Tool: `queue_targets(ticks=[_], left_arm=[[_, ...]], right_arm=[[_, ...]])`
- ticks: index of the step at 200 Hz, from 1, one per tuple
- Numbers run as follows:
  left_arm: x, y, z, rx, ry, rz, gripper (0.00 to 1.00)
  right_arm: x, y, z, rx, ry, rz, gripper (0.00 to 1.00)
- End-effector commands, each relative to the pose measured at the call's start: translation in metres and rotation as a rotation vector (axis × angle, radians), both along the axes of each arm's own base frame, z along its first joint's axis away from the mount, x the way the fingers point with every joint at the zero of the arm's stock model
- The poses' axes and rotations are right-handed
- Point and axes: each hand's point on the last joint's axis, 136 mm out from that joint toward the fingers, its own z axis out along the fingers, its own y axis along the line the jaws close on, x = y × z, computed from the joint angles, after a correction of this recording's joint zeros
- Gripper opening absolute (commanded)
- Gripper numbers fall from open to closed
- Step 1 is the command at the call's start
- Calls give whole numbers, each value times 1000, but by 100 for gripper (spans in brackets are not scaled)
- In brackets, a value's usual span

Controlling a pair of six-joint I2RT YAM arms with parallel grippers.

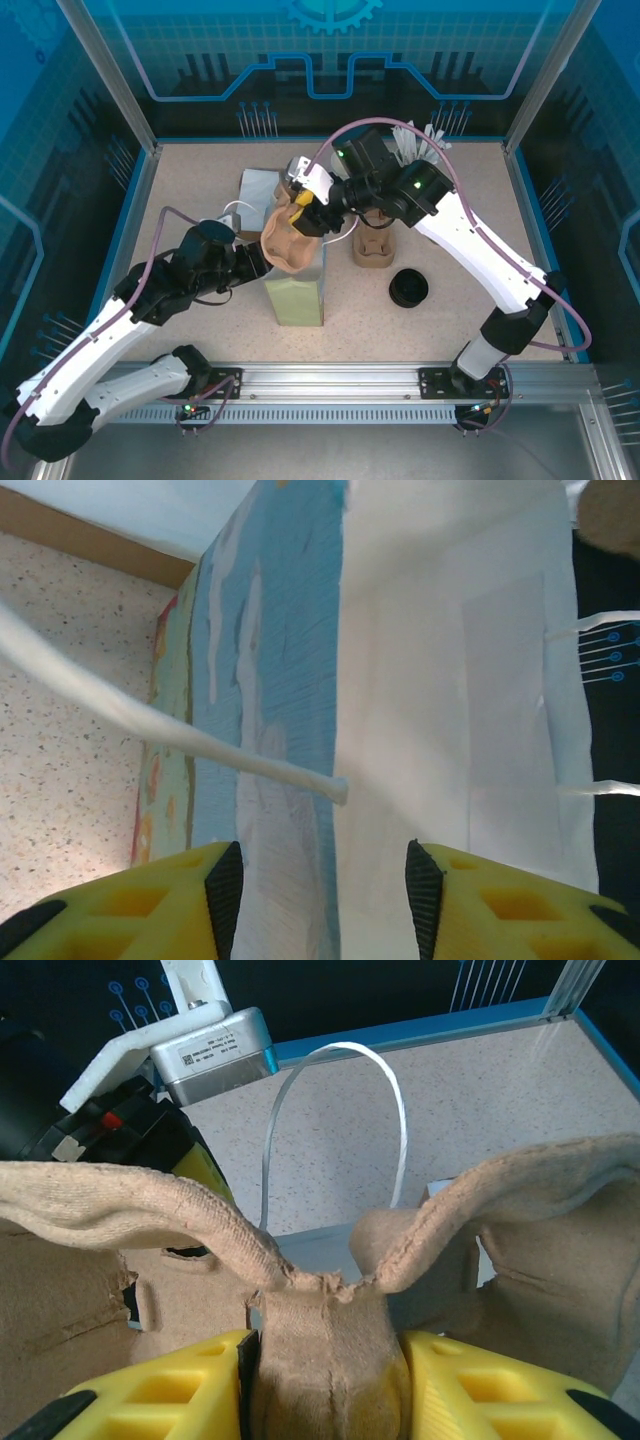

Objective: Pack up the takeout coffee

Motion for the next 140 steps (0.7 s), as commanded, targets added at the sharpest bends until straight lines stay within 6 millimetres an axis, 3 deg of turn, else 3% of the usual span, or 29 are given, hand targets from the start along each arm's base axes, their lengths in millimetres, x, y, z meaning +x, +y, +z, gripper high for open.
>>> queue_targets(ticks=[1,88,140], left_arm=[[2,-6,2,-37,-11,-17,49],[0,-5,2,-20,-3,-27,44],[-1,-3,-1,3,5,-30,39]], right_arm=[[-4,11,-8,27,78,0,41],[10,-10,-52,-134,134,-77,40],[12,-25,-59,-236,66,-80,39]])
